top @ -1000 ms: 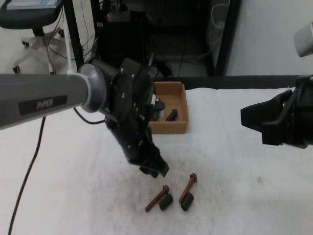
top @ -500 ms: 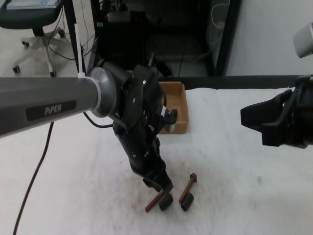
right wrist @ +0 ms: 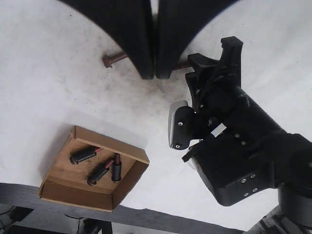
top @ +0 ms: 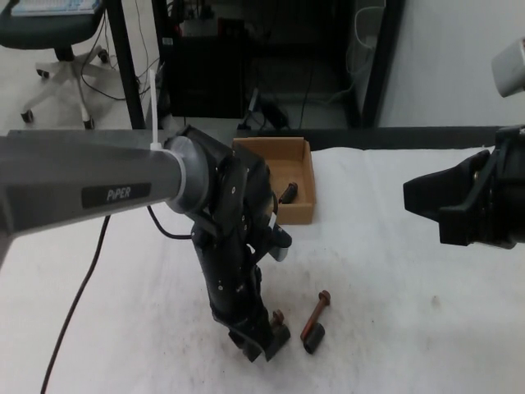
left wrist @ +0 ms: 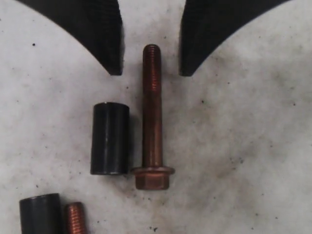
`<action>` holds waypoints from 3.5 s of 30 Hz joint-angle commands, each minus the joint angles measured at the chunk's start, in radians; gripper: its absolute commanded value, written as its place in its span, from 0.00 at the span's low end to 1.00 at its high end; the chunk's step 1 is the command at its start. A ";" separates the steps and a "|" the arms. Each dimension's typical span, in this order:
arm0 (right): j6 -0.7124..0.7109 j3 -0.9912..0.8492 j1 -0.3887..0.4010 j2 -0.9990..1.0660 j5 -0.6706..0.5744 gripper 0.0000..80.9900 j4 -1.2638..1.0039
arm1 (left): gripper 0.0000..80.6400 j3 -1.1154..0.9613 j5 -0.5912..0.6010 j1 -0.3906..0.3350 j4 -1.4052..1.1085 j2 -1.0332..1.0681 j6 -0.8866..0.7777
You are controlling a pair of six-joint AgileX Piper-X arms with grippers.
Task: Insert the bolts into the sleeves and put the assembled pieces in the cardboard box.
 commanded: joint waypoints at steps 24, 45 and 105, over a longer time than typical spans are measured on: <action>-0.009 0.006 -0.003 -0.002 -0.004 0.01 -0.013 | 0.00 -0.004 -0.068 -0.004 -0.076 0.048 -0.042; -0.009 0.006 -0.003 -0.002 -0.004 0.01 -0.013 | 0.00 -0.012 -0.123 0.103 0.009 0.048 -0.022; -0.009 0.007 -0.003 -0.002 -0.004 0.01 -0.013 | 0.46 -0.182 -0.029 0.101 0.059 0.127 -0.004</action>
